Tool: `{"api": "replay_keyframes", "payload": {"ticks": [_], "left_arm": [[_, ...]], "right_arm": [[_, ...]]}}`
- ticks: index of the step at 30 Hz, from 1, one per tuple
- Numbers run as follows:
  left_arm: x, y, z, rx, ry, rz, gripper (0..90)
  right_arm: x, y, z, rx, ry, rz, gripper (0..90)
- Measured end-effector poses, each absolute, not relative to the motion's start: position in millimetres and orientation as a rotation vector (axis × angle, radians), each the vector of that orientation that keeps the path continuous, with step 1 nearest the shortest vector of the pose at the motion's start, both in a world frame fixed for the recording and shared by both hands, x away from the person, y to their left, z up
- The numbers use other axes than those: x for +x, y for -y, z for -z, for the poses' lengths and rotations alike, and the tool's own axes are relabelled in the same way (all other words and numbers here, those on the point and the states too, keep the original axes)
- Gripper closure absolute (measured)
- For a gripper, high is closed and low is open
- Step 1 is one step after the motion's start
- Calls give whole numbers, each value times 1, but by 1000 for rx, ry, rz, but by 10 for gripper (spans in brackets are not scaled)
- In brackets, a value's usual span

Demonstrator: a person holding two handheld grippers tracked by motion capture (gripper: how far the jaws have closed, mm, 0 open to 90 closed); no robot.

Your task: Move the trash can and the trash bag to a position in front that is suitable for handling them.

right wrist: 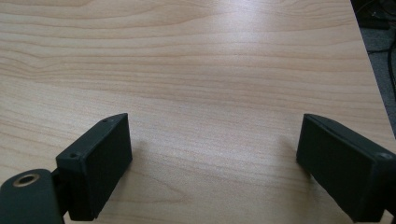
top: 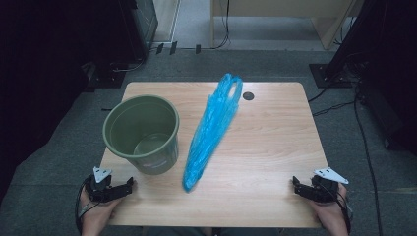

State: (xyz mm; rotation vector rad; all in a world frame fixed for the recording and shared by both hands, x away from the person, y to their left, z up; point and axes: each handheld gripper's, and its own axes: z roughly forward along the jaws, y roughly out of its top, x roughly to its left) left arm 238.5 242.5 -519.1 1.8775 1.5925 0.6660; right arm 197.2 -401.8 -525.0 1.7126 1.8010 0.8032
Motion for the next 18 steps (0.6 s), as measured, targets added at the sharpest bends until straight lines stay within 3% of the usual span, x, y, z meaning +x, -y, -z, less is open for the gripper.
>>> {"api": "replay_keyframes", "payload": {"ticks": [4, 10, 18], "left_arm": [[239, -243, 519, 1879, -1588, -664, 0], [243, -241, 519, 1879, -1594, -668, 0], [243, -242, 519, 1885, -1588, -666, 0]], "right_arm": [[199, 395, 519, 1708, -1741, -794, 190], [212, 359, 499, 1644, -1774, -880, 180], [257, 286, 493, 1622, -1796, -965, 177]]}}
